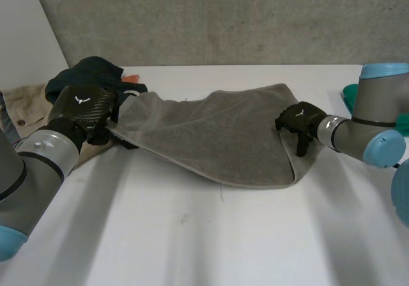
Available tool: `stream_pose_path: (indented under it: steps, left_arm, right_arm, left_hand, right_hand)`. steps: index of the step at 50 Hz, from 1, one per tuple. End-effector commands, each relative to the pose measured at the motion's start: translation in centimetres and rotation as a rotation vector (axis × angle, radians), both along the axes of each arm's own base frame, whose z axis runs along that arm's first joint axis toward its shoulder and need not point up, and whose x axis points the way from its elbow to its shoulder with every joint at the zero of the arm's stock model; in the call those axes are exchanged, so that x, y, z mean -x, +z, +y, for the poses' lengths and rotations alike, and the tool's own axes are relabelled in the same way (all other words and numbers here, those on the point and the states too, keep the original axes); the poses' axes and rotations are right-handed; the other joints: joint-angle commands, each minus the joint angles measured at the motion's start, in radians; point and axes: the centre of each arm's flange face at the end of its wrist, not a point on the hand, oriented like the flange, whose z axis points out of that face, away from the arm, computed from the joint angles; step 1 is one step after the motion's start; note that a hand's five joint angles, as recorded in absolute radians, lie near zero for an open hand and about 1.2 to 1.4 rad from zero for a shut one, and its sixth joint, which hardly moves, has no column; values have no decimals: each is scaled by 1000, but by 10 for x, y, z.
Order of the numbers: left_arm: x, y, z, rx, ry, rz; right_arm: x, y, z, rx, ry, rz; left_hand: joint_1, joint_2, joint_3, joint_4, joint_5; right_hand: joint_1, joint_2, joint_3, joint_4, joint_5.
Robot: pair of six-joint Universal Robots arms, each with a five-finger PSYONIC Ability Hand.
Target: Fold the laundry.
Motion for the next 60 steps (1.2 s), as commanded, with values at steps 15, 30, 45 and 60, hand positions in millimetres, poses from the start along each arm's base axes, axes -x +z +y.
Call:
stream_pose_path:
  steps: [15, 30, 45, 60]
  left_arm:
    - [-4, 4, -2, 12, 15, -4]
    - [-30, -28, 64, -363, -57, -379]
    - [-8, -48, 44, -348, -130, -461]
    - [57, 129, -101, 639, 21, -131]
  right_arm:
    - [49, 59, -2, 118, -143, -68]
    - [147, 81, 106, -194, -141, 284]
    - [148, 59, 99, -199, -139, 286]
    - [99, 234, -25, 799, -357, -280]
  left_hand:
    - [234, 197, 204, 196, 207]
    - [234, 197, 204, 196, 207]
    - [234, 197, 204, 196, 207]
    - [234, 197, 204, 196, 207]
  right_hand:
    - [910, 921, 916, 908, 903]
    - [910, 921, 916, 908, 903]
    - [910, 921, 916, 908, 903]
    - [910, 921, 916, 908, 903]
